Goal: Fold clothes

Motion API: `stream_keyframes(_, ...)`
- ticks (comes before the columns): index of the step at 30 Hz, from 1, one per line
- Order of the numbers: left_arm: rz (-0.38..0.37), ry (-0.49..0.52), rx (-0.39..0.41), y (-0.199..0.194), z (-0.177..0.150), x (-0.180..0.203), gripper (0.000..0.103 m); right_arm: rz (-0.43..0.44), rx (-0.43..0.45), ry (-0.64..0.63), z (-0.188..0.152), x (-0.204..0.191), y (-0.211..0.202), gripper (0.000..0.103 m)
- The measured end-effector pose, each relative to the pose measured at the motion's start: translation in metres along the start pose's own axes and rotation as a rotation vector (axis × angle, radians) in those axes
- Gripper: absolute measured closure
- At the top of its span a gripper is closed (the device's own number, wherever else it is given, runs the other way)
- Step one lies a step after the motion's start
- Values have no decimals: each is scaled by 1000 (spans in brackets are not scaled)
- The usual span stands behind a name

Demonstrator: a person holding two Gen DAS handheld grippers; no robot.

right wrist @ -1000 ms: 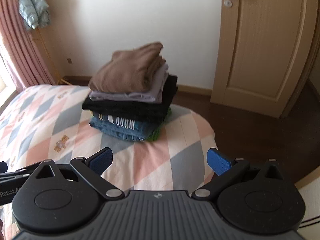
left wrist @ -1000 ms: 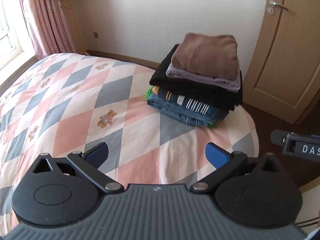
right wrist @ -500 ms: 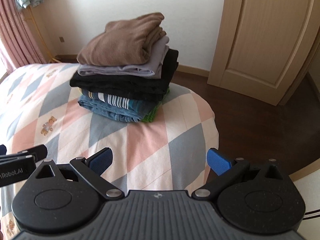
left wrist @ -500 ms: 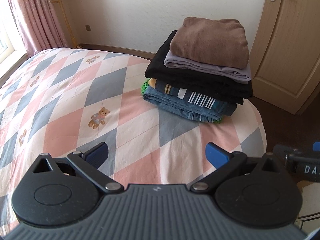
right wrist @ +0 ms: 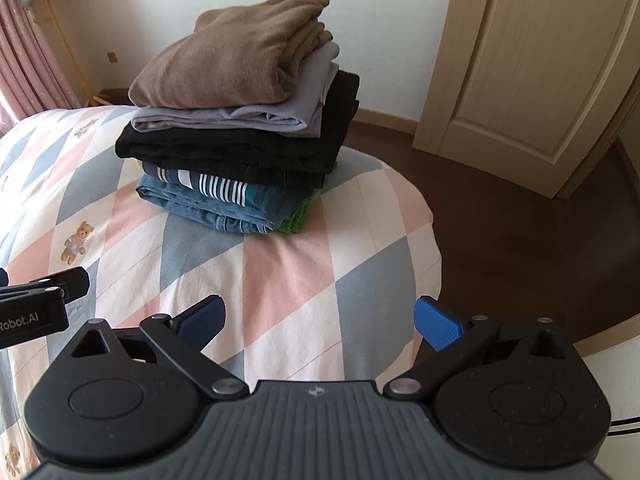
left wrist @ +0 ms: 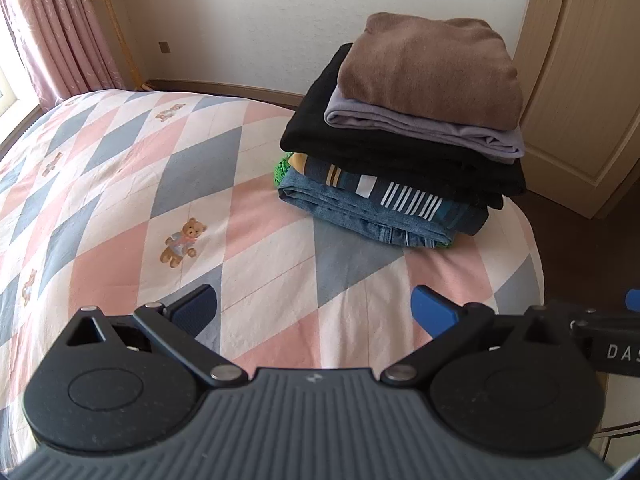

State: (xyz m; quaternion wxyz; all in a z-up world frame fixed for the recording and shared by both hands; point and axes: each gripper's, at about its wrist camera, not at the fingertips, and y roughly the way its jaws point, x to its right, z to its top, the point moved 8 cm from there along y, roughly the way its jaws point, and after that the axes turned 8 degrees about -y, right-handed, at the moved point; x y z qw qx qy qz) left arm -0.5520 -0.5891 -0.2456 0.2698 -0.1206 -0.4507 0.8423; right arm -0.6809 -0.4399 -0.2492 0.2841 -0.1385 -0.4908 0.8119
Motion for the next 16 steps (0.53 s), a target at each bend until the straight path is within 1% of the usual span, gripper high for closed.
stream_keyframes(11,-1,1,5,20,15,1,1,-7,-17,9,14,3,21,0)
stream_keyframes(16,-23,-9,41,18,22,3,1,-9,-13,12,19,4,24,0)
